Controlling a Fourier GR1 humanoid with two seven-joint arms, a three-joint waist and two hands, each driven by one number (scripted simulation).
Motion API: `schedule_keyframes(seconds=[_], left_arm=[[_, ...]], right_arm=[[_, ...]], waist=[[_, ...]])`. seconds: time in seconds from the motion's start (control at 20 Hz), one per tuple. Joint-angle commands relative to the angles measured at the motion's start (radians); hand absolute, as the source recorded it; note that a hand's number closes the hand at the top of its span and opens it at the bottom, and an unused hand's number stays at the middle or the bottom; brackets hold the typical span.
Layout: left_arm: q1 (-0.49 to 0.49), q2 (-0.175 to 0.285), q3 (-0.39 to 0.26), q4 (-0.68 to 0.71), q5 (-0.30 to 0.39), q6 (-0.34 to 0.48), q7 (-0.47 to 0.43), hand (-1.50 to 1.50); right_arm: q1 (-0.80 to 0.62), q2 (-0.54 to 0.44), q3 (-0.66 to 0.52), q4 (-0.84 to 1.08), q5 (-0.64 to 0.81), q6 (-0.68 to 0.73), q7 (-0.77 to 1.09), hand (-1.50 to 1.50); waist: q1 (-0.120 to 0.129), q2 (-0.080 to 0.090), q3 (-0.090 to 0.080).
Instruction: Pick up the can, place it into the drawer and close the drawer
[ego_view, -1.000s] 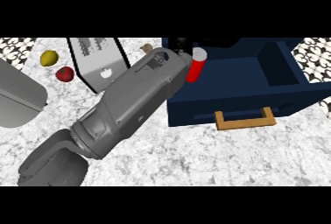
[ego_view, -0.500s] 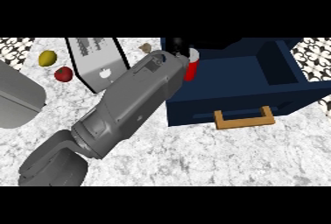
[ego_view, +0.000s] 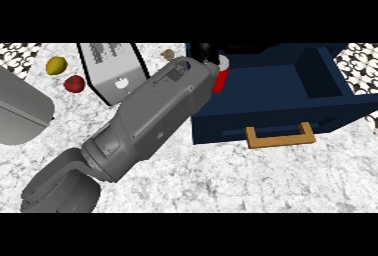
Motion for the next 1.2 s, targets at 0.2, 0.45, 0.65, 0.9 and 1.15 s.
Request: schedule_keyframes(seconds=[0.2, 0.45, 0.65, 0.9, 1.15], left_arm=[[-0.014, 0.000, -0.003, -0.022, 0.034, 0.011, -0.079, -1.50], [-0.076, 0.000, 0.019, 0.020, 0.032, 0.001, -0.027, -1.50], [-0.040, 0.000, -0.007, -0.053, 0.050, 0.023, -0.009, -1.50], [0.015, 0.000, 0.002, -0.066, 0.035, 0.005, -0.028, -1.50], [-0.014, 0.008, 0.012, -0.065, -0.006, 0.043, 0.033, -1.50]], right_arm=[[-0.101, -0.030, 0.095, -0.052, 0.285, 0.030, -0.093, -1.50], [-0.202, 0.010, 0.274, -0.069, 0.565, -0.038, -0.056, -1.50], [-0.279, 0.000, 0.396, 0.028, 0.773, -0.069, -0.097, -1.50], [-0.399, 0.015, 0.542, 0.191, 1.022, -0.182, -0.148, -1.50], [-0.518, -0.034, 0.575, 0.388, 1.148, -0.247, -0.190, -1.50]], waist=[[0.027, 0.001, 0.000], [0.071, -0.003, -0.002], [0.079, -0.009, -0.001], [0.102, -0.011, -0.002], [0.105, -0.017, -0.001]])
